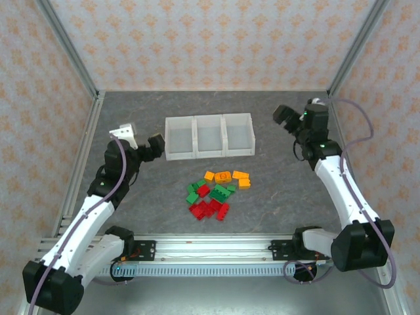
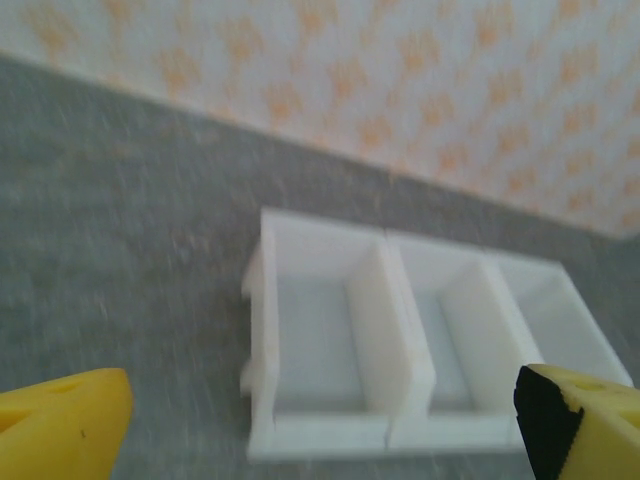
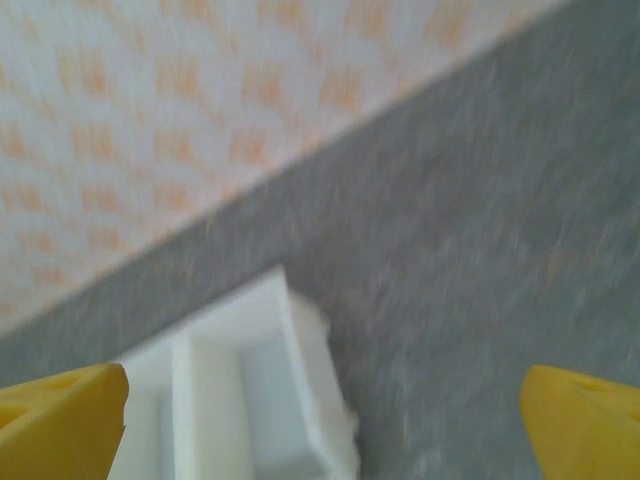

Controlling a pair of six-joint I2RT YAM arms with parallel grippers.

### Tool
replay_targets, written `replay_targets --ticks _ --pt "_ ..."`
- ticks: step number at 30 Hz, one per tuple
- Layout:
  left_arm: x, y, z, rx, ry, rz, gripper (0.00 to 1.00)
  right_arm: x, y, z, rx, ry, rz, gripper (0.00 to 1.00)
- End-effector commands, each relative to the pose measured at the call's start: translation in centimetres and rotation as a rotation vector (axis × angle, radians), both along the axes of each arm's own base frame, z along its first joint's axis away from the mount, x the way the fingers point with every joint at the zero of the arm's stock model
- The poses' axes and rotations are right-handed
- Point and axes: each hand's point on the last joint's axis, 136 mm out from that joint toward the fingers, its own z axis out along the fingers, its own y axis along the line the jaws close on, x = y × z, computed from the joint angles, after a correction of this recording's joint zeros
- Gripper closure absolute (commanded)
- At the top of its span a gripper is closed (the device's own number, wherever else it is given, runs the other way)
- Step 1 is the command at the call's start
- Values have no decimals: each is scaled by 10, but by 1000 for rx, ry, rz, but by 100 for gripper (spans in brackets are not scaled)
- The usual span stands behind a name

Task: Sort the legos into containers by color
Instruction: Pick up the lego from the center of the table.

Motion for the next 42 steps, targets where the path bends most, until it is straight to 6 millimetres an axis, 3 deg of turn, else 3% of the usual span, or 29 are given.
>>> replay_targets --ticks 1,11,17,28,34,42 --pt "-42 -18 -46 -66 226 -108 1 -53 36 -44 57 241 105 0" --pt "-49 -23 -34 -78 137 -147 1 -115 101 -129 -27 547 266 0" --pt "-49 -23 -33 -68 140 -150 1 -123 118 -164 -100 630 316 2" --pt "-52 -18 -22 -64 75 -134 1 -124 124 -202 -224 704 364 10" --pt "-51 -14 -24 -55 80 -109 1 -125 121 -210 -280 724 374 12" --pt "-50 -14 -29 -54 97 -105 1 -121 116 -215 -337 731 370 24"
